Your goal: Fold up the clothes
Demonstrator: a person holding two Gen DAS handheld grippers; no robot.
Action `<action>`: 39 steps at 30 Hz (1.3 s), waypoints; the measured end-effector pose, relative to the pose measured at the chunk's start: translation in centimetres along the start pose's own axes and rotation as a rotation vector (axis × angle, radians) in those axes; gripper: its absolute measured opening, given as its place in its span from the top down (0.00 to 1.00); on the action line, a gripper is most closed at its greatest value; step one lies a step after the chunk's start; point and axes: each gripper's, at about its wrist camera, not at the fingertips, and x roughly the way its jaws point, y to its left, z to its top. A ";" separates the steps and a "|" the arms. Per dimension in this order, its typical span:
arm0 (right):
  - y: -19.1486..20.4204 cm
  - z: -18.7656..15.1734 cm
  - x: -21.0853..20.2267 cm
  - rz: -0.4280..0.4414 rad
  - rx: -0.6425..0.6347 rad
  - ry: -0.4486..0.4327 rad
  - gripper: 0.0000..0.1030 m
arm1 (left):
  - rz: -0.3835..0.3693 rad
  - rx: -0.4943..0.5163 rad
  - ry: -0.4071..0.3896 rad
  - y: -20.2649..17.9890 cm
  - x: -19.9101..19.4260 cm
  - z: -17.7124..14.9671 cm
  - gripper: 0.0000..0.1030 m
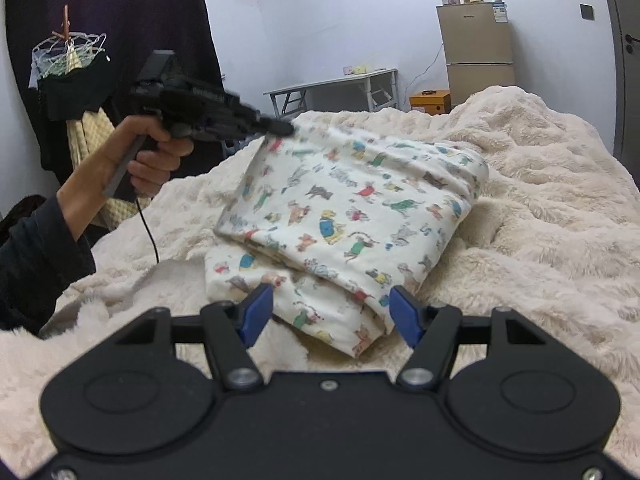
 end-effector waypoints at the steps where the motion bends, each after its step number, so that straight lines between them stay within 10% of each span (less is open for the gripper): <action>1: -0.2 0.1 -0.1 0.002 0.007 -0.007 0.39 | 0.028 -0.007 0.016 0.4 0.5 -0.2 0.98; 5: -2.4 0.4 -0.5 0.019 0.114 -0.045 0.39 | 0.267 0.125 0.049 -2.0 1.5 -1.5 0.69; 14: -11.0 -0.5 -2.4 0.030 0.547 -0.169 0.38 | 0.159 0.502 0.007 -18.6 2.2 -5.6 0.33; 22: -13.4 -1.1 -5.1 -0.004 0.583 -0.247 0.37 | 0.475 0.901 0.093 -26.9 11.9 -17.3 0.33; 29: -13.1 -0.9 -5.2 -0.006 0.557 -0.260 0.37 | 0.819 1.220 0.025 -25.7 15.8 -22.4 0.47; 36: -12.7 -0.9 -4.3 -0.010 0.556 -0.231 0.36 | 0.857 1.349 0.034 -23.5 15.5 -22.9 0.50; 39: -12.3 -1.2 -3.7 -0.009 0.551 -0.210 0.36 | 0.837 1.434 0.011 -23.2 15.9 -22.8 0.73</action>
